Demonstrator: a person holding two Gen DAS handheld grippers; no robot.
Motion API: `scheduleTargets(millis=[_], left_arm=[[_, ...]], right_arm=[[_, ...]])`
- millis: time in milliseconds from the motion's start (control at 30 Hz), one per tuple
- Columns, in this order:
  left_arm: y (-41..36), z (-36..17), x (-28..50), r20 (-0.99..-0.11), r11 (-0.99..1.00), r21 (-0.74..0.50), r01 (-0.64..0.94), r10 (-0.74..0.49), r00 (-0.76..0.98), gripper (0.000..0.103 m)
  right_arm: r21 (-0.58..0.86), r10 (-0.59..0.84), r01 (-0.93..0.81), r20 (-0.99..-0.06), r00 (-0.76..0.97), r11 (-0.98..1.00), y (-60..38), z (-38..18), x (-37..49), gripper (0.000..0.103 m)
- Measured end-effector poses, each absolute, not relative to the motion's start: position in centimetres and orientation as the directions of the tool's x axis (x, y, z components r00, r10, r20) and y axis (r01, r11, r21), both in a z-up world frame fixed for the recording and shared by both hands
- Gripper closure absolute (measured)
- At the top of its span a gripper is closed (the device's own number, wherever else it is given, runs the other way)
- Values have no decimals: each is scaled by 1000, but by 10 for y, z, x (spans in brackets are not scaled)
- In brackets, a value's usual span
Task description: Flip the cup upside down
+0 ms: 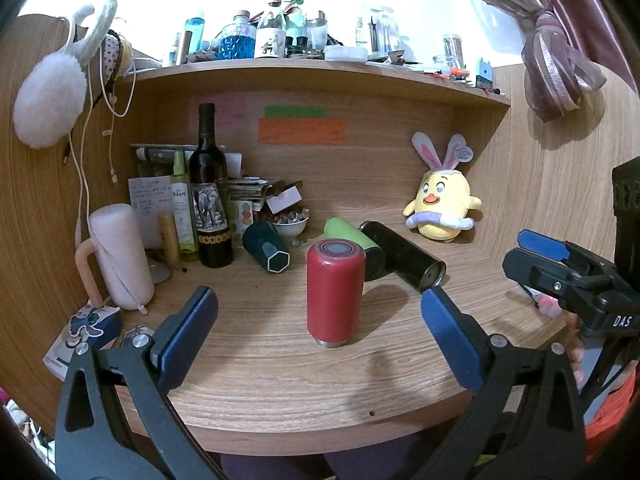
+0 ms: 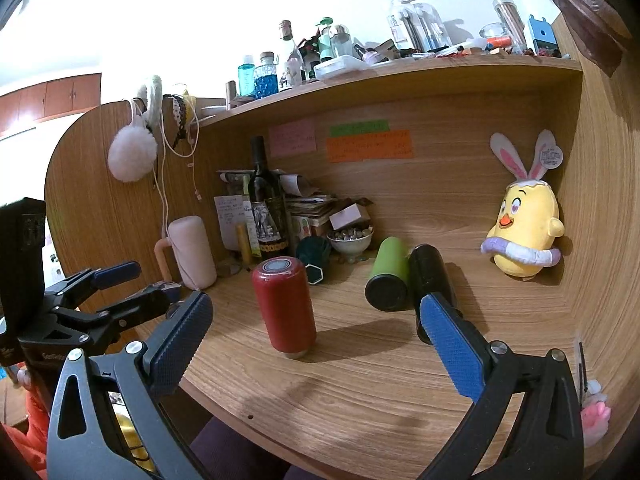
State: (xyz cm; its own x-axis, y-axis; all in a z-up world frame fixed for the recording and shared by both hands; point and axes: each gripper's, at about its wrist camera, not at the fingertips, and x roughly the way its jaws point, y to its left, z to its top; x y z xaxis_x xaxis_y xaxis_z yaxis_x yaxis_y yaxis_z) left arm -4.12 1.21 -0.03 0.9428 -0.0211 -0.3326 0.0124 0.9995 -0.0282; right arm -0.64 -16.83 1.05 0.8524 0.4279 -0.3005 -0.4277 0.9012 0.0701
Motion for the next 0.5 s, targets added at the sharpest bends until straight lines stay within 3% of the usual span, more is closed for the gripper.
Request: scheduleTargets(millis=[500], left_arm=[[12, 0, -42, -333, 999, -32, 14, -24, 943, 0]], right_arm=[[55, 430, -434, -297, 852, 899, -163, 10, -10, 0]])
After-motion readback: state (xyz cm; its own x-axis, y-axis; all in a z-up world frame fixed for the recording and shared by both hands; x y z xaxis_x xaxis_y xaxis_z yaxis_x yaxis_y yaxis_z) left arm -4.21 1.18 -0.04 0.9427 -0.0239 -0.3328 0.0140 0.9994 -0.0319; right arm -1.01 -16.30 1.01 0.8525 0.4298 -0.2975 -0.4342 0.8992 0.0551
